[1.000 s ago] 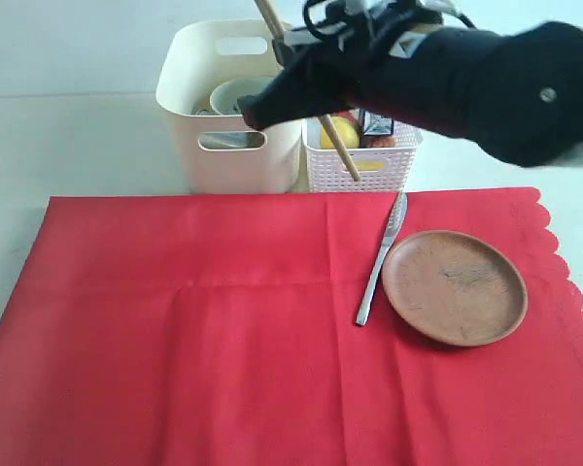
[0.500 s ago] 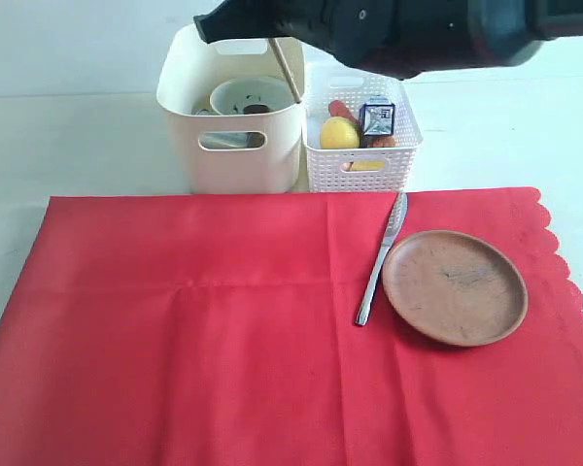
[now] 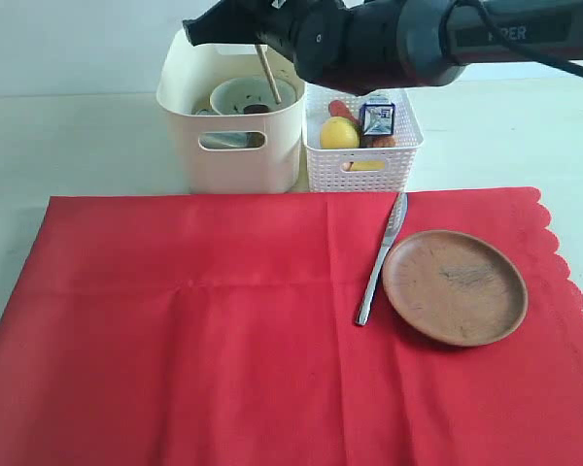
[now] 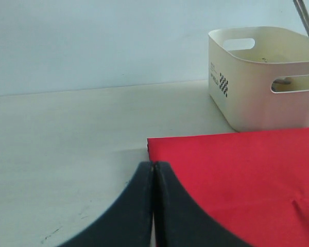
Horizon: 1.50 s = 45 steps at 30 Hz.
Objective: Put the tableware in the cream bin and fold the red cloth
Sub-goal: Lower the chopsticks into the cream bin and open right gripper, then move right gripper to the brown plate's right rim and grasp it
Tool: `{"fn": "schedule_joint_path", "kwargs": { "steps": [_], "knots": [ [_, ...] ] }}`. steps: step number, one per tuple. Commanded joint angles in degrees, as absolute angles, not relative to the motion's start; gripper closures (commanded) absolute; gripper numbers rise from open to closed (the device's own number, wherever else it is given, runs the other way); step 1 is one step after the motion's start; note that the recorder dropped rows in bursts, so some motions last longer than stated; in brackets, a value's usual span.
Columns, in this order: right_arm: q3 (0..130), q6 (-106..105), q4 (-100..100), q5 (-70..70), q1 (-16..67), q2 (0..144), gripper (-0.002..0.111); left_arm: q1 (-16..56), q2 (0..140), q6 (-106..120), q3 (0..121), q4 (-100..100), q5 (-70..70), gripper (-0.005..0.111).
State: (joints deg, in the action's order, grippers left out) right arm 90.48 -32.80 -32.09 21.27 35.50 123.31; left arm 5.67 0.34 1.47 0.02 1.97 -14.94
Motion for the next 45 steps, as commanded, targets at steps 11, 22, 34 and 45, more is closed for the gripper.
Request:
{"fn": "schedule_joint_path", "kwargs": {
  "steps": [11, 22, 34, 45],
  "knots": [
    [90.92, -33.41, -35.44, 16.75, 35.26, 122.25, 0.052, 5.91, 0.0, 1.17, 0.0, 2.23, -14.71, 0.104],
    [90.5, -39.28, -35.19, -10.7, 33.78, 111.73, 0.07, 5.91, 0.0, 1.17, 0.0, 2.23, -14.71, 0.104],
    [70.38, -38.27, -30.88, -14.13, 25.68, 93.46, 0.108, 5.91, 0.0, 1.17, 0.0, 2.23, -14.71, 0.104],
    [52.31, -27.77, -17.0, -22.7, 15.57, 88.85, 0.108, 5.91, 0.0, 1.17, 0.0, 2.23, -14.71, 0.104]
  ]
}}
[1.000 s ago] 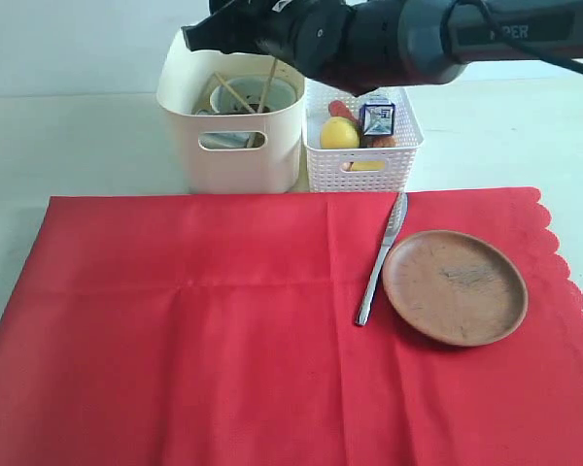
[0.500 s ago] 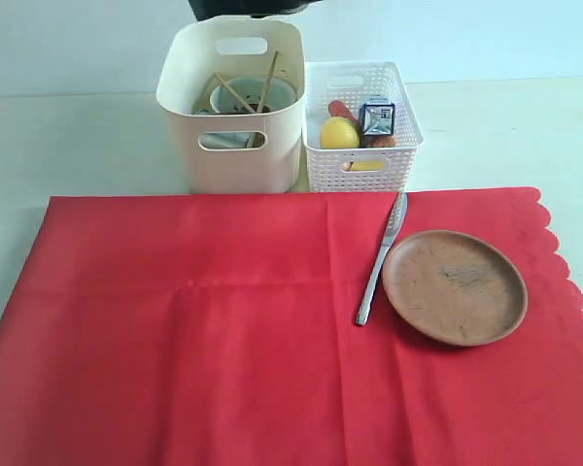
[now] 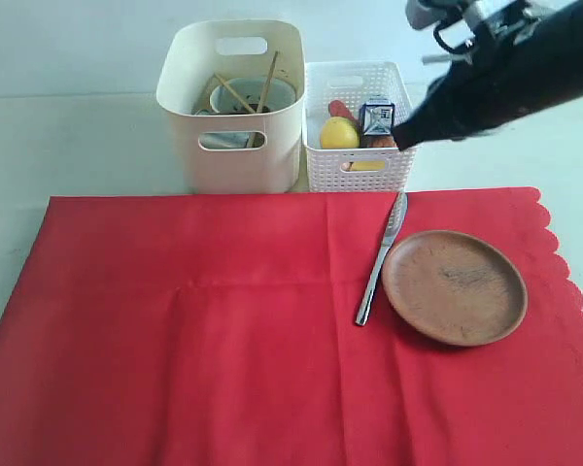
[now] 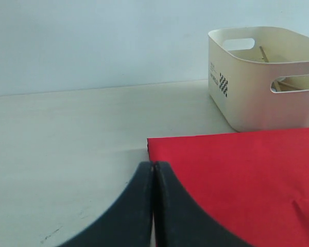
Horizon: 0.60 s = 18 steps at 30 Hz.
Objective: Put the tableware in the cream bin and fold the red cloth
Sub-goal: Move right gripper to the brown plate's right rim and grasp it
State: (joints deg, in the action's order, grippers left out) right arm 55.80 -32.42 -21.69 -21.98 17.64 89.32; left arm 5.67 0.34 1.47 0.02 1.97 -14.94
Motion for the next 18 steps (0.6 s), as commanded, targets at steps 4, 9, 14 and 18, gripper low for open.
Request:
{"fn": "schedule_joint_path", "kwargs": {
  "steps": [4, 9, 14, 18],
  "knots": [
    [46.7, -27.14, -15.6, -20.97, 11.54, 88.85, 0.108, 5.91, 0.0, 1.17, 0.0, 2.23, -14.71, 0.104],
    [45.46, -26.32, -16.12, -21.59, 4.64, 93.48, 0.108, 5.91, 0.0, 1.17, 0.0, 2.23, -14.71, 0.104],
    [45.93, -31.27, -21.05, -26.84, 1.84, 100.41, 0.108, 5.91, 0.0, 1.17, 0.0, 2.23, -14.71, 0.104],
    [45.93, -36.42, -26.76, -26.21, 1.94, 102.42, 0.108, 5.91, 0.0, 1.17, 0.0, 2.23, -14.71, 0.104]
  ]
}}
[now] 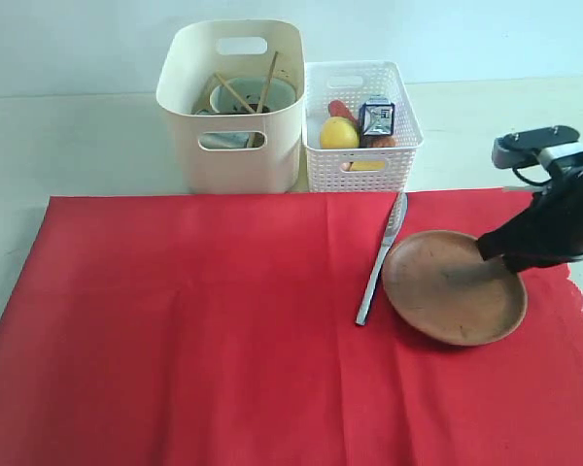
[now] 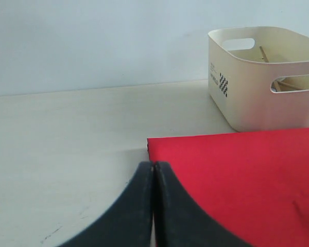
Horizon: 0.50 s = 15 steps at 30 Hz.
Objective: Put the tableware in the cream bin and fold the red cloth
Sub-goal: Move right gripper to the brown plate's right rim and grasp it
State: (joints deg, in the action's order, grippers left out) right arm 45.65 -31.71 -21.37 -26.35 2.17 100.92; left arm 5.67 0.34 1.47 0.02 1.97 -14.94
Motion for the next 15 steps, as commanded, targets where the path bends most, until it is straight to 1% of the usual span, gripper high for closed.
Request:
{"fn": "schedule_joint_path", "kwargs": {
  "steps": [1, 4, 6, 9, 11, 13, 15],
  "knots": [
    [45.93, -36.42, -26.72, -25.33, 1.94, 102.42, 0.108, 5.91, 0.0, 1.17, 0.0, 2.23, -14.71, 0.104],
    [45.93, -34.28, -26.85, -24.8, 1.94, 101.98, 0.106, 5.91, 0.0, 1.17, 0.0, 2.23, -14.71, 0.104],
    [45.93, -33.78, -26.85, -24.66, 1.94, 101.51, 0.1, 5.91, 0.0, 1.17, 0.0, 2.23, -14.71, 0.104],
    [45.93, -33.04, -26.85, -24.89, 1.94, 100.18, 0.084, 5.91, 0.0, 1.17, 0.0, 2.23, -14.71, 0.104],
    [45.93, -32.91, -26.85, -24.65, 1.94, 99.13, 0.068, 5.91, 0.0, 1.17, 0.0, 2.23, -14.71, 0.104],
    [45.93, -33.08, -26.85, -24.03, 1.94, 98.7, 0.058, 5.91, 0.0, 1.17, 0.0, 2.23, -14.71, 0.104],
    [45.93, -33.32, -26.85, -23.9, 1.94, 98.83, 0.056, 5.91, 0.0, 1.17, 0.0, 2.23, -14.71, 0.104]
  ]
}}
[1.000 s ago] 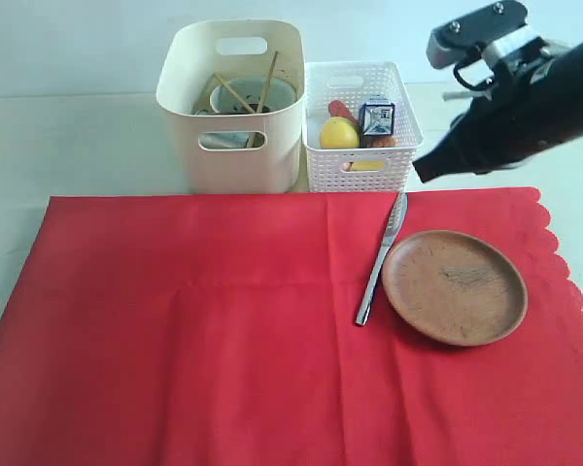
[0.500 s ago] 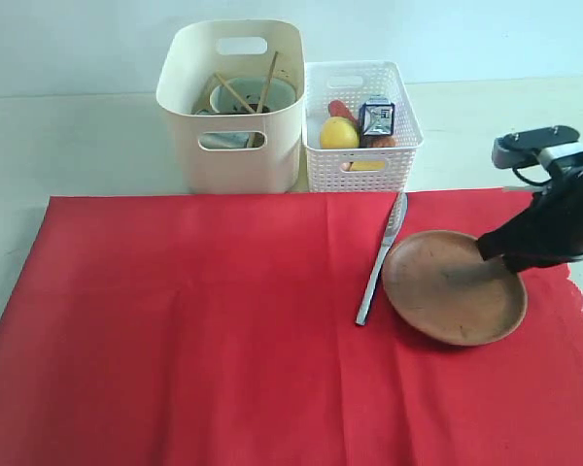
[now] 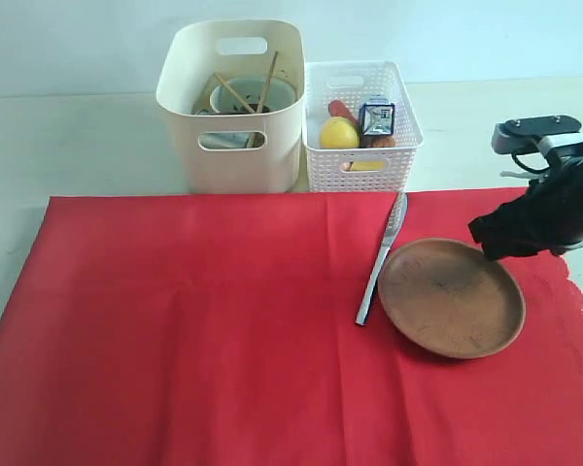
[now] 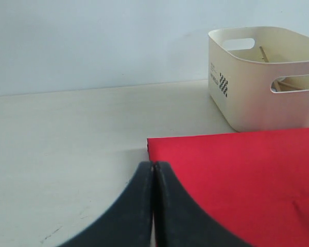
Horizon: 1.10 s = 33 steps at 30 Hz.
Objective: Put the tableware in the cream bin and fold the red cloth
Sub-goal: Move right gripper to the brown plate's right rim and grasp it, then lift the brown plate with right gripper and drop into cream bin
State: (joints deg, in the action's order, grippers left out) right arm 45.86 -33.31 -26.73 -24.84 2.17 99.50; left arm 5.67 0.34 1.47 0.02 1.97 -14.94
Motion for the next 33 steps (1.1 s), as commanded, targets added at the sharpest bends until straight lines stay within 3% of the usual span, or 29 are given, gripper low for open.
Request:
{"fn": "schedule_joint_path", "kwargs": {
  "steps": [1, 10, 13, 16, 33],
  "knots": [
    [45.93, -33.32, -26.85, -23.9, 1.94, 99.47, 0.057, 5.91, 0.0, 1.17, 0.0, 2.23, -14.71, 0.104],
    [46.07, -44.34, -36.53, -27.57, 1.94, 104.91, 0.061, 5.91, 0.0, 1.17, 0.0, 2.23, -14.71, 0.104],
    [46.07, -53.95, -44.15, -31.55, 1.94, 104.91, 0.078, 5.91, 0.0, 1.17, 0.0, 2.23, -14.71, 0.104],
    [46.07, -53.95, -43.27, -31.53, 1.94, 104.91, 0.107, 5.91, 0.0, 1.17, 0.0, 2.23, -14.71, 0.104],
    [46.07, -64.9, -56.0, -38.65, 1.94, 89.71, 0.108, 5.91, 0.0, 1.17, 0.0, 2.23, -14.71, 0.104]
  ]
}}
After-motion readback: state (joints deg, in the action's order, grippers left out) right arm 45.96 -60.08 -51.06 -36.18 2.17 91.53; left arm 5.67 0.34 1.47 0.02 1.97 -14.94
